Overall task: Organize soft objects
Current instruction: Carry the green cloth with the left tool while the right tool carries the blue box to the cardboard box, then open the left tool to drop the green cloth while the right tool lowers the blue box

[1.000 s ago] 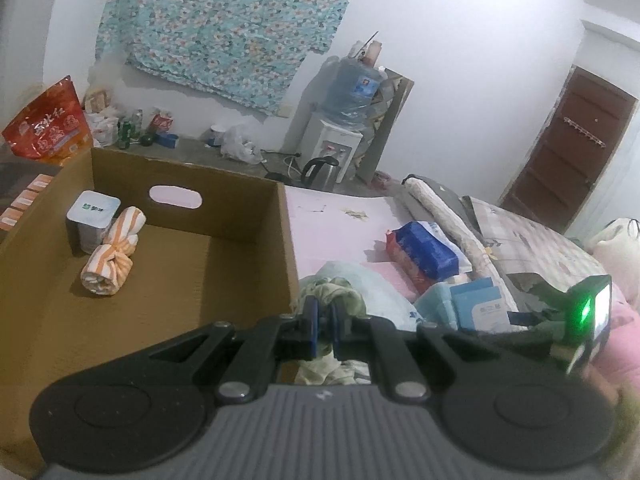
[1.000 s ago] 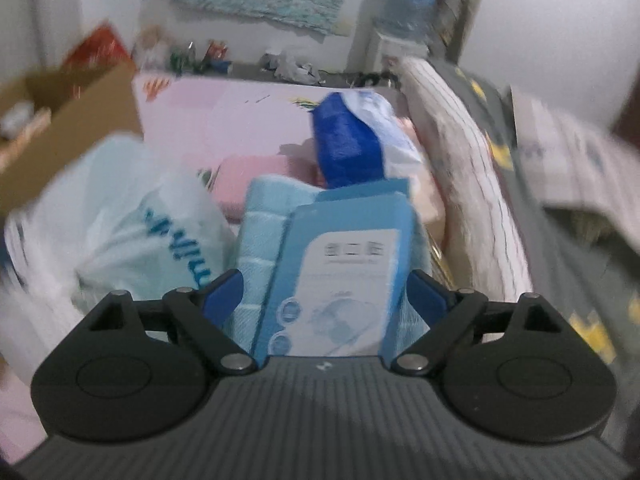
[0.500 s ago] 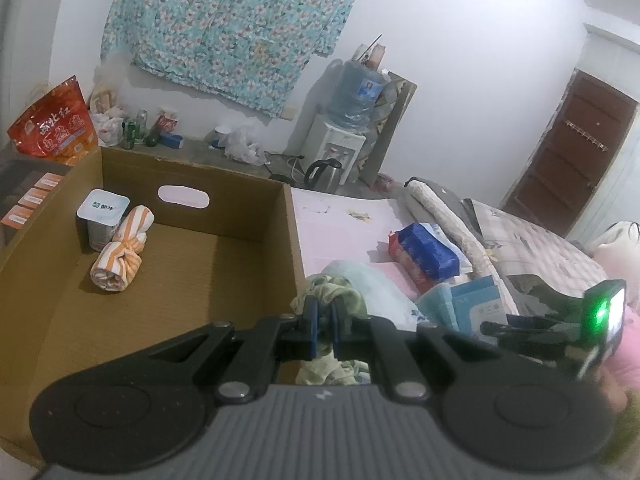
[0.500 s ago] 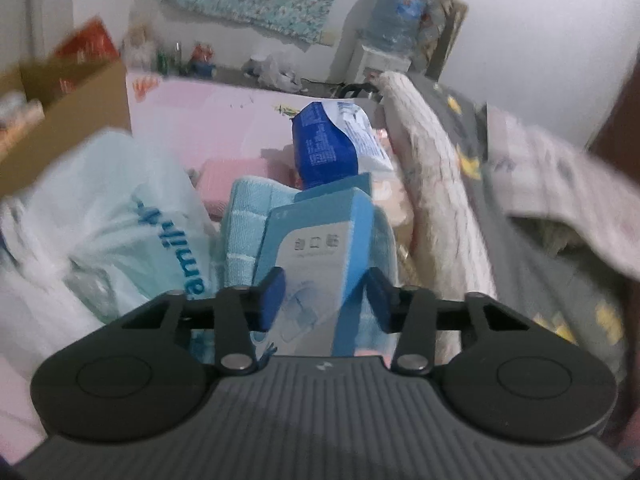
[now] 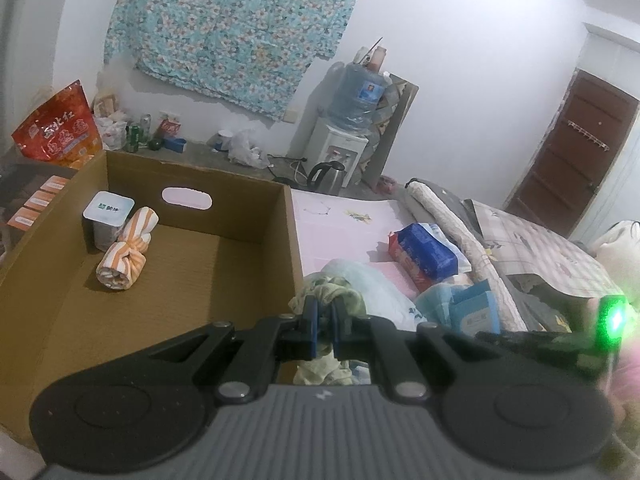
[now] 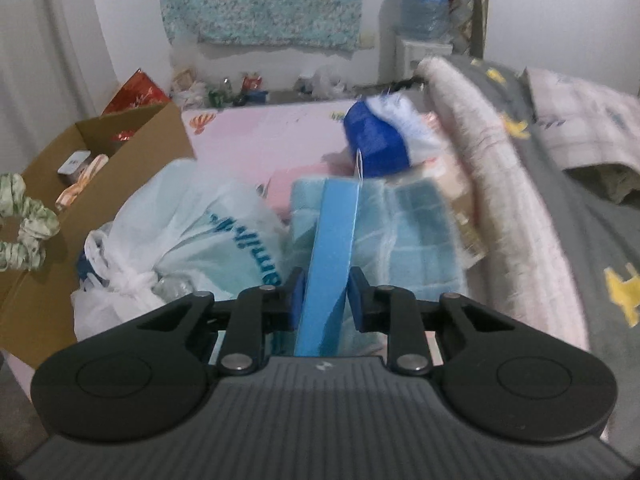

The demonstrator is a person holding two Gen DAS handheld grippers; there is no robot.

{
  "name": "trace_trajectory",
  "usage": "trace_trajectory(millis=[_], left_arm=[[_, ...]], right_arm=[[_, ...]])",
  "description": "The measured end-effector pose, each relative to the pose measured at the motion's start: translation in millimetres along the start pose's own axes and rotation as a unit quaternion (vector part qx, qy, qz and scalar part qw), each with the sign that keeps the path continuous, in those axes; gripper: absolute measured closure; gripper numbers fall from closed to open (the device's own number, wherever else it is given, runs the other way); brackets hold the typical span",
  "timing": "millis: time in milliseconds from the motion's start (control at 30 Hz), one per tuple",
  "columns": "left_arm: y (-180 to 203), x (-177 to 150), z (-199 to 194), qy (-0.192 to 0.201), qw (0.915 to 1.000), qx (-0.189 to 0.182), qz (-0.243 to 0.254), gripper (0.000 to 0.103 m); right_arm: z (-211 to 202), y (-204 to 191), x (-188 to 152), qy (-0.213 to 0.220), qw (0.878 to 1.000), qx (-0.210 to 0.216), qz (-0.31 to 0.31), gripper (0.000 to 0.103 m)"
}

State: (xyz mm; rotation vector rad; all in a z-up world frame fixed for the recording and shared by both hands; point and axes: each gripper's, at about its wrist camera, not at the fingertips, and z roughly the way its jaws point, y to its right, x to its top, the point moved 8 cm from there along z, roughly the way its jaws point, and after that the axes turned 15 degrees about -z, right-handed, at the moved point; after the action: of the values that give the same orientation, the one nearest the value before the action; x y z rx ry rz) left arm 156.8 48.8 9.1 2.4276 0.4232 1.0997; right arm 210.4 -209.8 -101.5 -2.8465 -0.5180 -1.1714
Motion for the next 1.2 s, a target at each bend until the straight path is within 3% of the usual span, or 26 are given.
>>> trace_trajectory(millis=[167,500,633,733,900,1033,1200], left_arm=[[-1.2,1.9,-2.6,0.004,1.0,0.006,0.001,0.095],[-25.8,53.7,-24.5,0.044,0.9987,0.026,-0.007,0.095],[-41.8,80.6,-22.4,0.059,0.9971,0.048,-0.007,0.095],[-56.7,97.9,-5.8,0.047,0.9969,0.059,-0.022,0.095],[-80.0,113.2,38.3,0.018,0.9957,0.086,-0.031,0.095],[-98.6,117.1,77.9,0.002,0.9928,0.117,-0.022,0.095],[-125.3,120.2,117.2,-0.015,0.9875,0.156,-0.019,0.095]], right_arm=[[16.2,6.6,-5.4,-0.012,0.999,0.01,0.047,0.084],[-58.8,17.9,29.8,0.087,0.986,0.064,0.127,0.084],[-74.5,1.3,55.9,0.118,0.975,0.119,0.144,0.084],[-68.3,-30.6,84.0,0.125,0.963,0.188,0.145,0.084],[-23.7,-102.2,137.3,0.09,0.943,0.289,0.138,0.084],[24.3,-150.9,174.9,0.045,0.946,0.299,0.117,0.084],[77.2,-196.4,206.7,-0.02,0.956,0.278,0.095,0.084]])
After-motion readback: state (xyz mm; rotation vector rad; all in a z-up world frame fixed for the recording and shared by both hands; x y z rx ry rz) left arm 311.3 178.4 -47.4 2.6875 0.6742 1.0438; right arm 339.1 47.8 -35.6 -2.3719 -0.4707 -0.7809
